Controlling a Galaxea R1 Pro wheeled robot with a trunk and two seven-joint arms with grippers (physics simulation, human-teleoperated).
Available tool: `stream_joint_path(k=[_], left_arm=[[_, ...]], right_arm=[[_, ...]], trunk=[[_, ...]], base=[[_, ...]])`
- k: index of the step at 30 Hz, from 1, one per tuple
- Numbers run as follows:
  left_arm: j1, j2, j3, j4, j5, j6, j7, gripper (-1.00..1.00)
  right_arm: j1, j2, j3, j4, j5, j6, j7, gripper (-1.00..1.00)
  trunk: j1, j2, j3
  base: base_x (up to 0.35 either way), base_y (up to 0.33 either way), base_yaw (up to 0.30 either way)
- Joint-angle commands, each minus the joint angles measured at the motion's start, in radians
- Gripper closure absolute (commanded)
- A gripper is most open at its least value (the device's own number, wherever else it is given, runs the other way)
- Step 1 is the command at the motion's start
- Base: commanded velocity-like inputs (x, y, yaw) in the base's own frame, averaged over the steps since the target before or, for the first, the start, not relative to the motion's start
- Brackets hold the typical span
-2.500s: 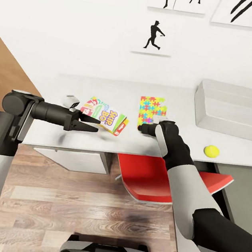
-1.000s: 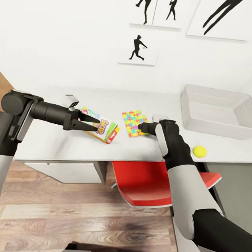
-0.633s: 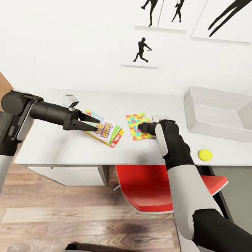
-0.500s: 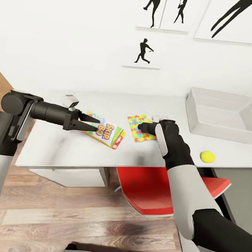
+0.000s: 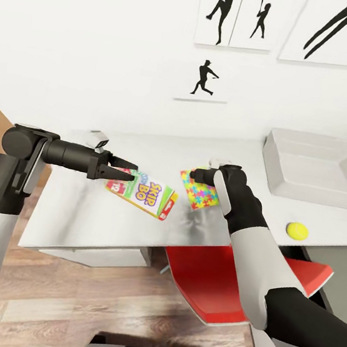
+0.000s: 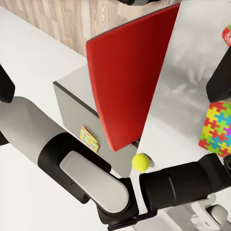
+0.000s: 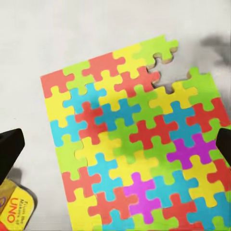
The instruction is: Put all the toys in the child's room - the three board games (two on the bed and one on the table), the two jigsaw puzzles on the table, and the tennis ball on the table - inside the toy box on the table in the child's room.
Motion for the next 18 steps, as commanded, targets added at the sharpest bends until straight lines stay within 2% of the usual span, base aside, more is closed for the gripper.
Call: stream_joint_path(k=[1,13,18], left_arm=[[-0.001,0.001,-0.002,0.0,0.003,0.011,-0.001,-1.0],[-0.001,0.001,-0.001,0.0,0.003,0.011,-0.001,-1.0],[0.0,0.001,-0.002,0.0,0.003,0.011,-0.001,-1.0]], right_arm=[[-0.001,0.0,0.002,-0.001,-0.011,0.003,-0.01,-1.0],[-0.001,-0.001,0.0,-0.001,-0.011,0.004,-0.01,-1.0],[-0.001,-0.001,0.002,-0.001,-0.011,0.004,-0.01,-1.0]], trunk=[[0.001,-0.002,-0.002],[0.001,-0.002,-0.007],[0.001,-0.002,-0.011]], base=[[0.187,0.038,0.0],[0.245,0.009,0.0],[0.139,0.001,0.0]])
